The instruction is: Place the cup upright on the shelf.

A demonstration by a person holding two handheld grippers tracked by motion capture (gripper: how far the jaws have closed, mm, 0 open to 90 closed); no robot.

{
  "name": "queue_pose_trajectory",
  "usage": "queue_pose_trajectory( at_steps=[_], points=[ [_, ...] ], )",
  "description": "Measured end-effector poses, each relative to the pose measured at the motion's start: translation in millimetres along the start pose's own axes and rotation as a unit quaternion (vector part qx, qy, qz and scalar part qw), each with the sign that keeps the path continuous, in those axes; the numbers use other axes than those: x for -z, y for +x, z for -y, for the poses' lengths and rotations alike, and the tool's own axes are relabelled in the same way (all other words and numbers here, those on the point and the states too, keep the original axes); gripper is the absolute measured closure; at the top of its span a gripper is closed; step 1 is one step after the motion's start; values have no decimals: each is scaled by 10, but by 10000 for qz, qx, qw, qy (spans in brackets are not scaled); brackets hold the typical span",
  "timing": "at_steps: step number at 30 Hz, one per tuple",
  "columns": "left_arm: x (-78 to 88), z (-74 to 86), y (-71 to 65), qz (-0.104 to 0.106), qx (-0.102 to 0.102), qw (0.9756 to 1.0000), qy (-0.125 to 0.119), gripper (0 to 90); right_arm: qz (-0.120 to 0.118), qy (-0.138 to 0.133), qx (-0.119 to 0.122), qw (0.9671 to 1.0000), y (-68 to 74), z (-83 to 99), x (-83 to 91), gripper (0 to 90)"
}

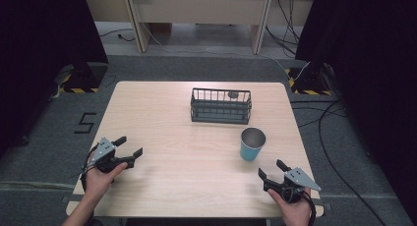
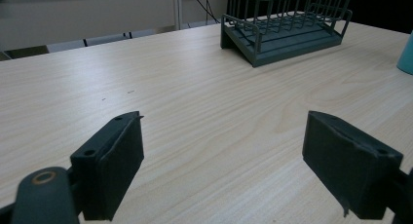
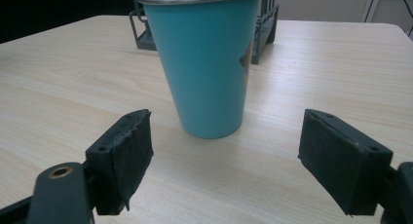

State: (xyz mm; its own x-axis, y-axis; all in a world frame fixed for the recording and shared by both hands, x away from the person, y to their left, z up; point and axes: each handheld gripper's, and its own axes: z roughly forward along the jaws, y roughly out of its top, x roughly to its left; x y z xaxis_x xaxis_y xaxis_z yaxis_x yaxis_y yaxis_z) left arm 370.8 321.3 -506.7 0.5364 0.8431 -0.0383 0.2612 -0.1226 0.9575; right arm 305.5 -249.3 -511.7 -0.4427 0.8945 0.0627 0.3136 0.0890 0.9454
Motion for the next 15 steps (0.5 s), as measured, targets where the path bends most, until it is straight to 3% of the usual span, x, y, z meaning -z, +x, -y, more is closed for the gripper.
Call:
queue_pose_trajectory(
  at_steps=[15],
  points=[
    [-8,-9,-28,34,-40,10000,-1,146,-125,-132,60,9998,78,-115,-122,193]
  ],
)
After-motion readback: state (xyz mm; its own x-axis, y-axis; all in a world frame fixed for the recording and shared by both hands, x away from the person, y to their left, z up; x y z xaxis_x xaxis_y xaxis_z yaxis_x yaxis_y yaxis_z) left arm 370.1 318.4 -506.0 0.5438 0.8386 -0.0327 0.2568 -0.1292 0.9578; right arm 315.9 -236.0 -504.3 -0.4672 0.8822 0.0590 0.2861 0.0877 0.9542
